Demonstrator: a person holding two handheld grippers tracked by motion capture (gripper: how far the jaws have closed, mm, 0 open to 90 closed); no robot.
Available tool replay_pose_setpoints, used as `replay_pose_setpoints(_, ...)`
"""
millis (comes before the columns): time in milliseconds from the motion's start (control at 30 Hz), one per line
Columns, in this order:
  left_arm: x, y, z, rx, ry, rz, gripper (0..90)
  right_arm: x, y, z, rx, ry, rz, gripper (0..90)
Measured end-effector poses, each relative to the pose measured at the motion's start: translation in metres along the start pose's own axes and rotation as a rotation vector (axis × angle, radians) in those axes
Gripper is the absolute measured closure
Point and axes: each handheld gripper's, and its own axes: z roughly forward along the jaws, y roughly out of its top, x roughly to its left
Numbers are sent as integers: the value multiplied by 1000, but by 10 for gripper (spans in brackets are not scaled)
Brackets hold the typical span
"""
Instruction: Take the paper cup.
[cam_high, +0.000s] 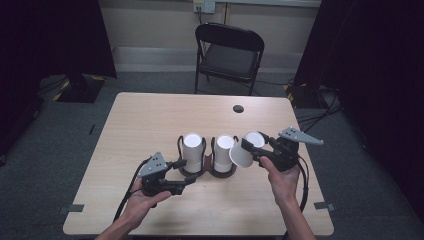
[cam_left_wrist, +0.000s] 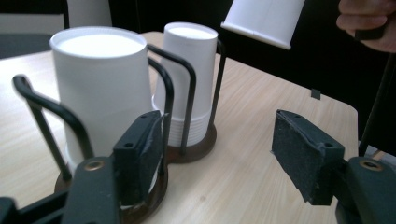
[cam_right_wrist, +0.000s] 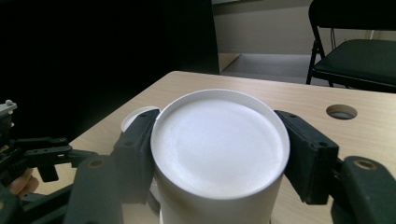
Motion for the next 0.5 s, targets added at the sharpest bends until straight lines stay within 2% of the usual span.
replay_pose_setpoints(67, -2, 0, 4, -32, -9, 14, 329, -2, -5, -1, 2, 1, 9, 348)
replay_pose_setpoints(100, -2, 0, 4, -32, -9, 14, 326, -2, -5, -1, 2, 1, 9, 348)
replay_pose_setpoints(133, -3, -1, 7, -54, -8, 21, 325, -4, -9, -1, 1, 22, 39, 348)
replay_pose_setpoints(300, -8, -2, 14, -51, -11, 27, 296, -3, -14, -1, -2, 36, 58, 348)
replay_pose_setpoints(333, -9, -3, 17, -52, -17, 21, 296, 0, -17, -1, -2, 59, 73, 348)
replay_pose_setpoints(367, -9, -3, 17, -52, -17, 21, 295, 0, -17, -1, -2, 59, 73, 348)
replay_pose_setpoints(400, -10, -3, 20, -55, -42, -10, 289, 3, -19, -2, -5, 80, 88, 348)
replay_pose_setpoints(433, -10, -3, 20, -55, -42, -10, 282, 3, -19, -2, -5, 80, 88, 348)
replay_pose_setpoints(467, -10, -5, 22, -66, -52, -17, 288, 5, -21, -3, -13, 100, 103, 348)
replay_pose_setpoints(500, -11, -6, 24, -82, -73, -18, 300, 5, -22, -3, -15, 106, 104, 348)
